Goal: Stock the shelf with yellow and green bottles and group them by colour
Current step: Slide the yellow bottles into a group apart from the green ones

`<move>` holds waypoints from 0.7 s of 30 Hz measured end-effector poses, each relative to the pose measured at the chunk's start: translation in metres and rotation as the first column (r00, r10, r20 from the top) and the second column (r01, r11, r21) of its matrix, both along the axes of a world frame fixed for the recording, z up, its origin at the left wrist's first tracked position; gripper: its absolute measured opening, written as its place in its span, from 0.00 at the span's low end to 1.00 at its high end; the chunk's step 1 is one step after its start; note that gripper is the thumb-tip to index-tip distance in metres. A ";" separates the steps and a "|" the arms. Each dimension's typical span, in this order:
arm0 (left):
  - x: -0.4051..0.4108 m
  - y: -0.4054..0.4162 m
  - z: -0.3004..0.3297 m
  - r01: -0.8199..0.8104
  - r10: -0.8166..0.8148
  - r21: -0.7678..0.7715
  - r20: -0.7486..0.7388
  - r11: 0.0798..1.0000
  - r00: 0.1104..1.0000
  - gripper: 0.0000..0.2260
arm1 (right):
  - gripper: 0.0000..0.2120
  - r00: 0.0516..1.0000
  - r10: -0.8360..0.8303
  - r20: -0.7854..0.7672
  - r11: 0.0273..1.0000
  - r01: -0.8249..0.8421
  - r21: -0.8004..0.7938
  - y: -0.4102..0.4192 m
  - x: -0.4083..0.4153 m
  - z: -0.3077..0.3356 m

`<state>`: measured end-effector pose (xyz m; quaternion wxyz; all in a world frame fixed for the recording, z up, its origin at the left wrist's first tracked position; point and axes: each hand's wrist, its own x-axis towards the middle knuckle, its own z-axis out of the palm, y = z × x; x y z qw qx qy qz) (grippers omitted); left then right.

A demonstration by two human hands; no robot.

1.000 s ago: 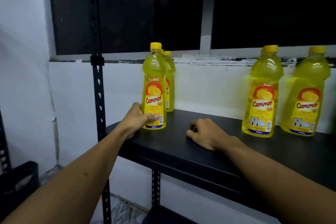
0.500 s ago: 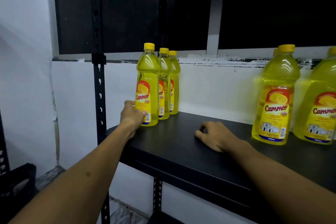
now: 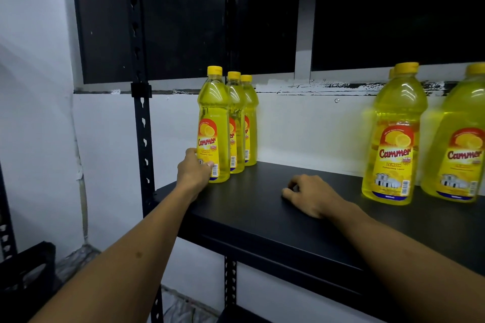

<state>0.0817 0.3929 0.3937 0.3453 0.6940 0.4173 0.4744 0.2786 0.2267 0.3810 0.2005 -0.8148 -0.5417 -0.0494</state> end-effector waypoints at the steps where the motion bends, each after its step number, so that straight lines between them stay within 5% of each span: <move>1: 0.000 -0.001 0.000 0.006 -0.006 -0.003 -0.006 1.000 1.000 0.18 | 0.18 1.000 -0.002 -0.005 1.000 0.002 0.002 0.000 0.000 0.000; 5: -0.003 -0.005 0.000 0.029 -0.030 -0.026 -0.043 0.999 0.999 0.28 | 0.15 1.000 -0.016 -0.015 0.999 0.017 0.044 -0.003 -0.001 0.000; 13: -0.009 -0.046 -0.004 -0.151 0.181 0.112 -0.347 0.982 0.920 0.25 | 0.10 0.991 -0.124 0.044 0.951 0.106 0.291 -0.030 -0.009 0.004; 17: -0.001 -0.067 -0.005 0.053 0.122 0.267 -0.600 0.962 0.791 0.15 | 0.12 0.966 -0.170 0.197 0.945 0.104 0.310 -0.049 -0.011 0.006; 21: 0.039 -0.102 -0.001 0.297 -0.042 0.259 -0.685 0.919 0.728 0.09 | 0.13 0.960 -0.233 0.155 0.826 0.112 0.553 -0.075 0.003 0.009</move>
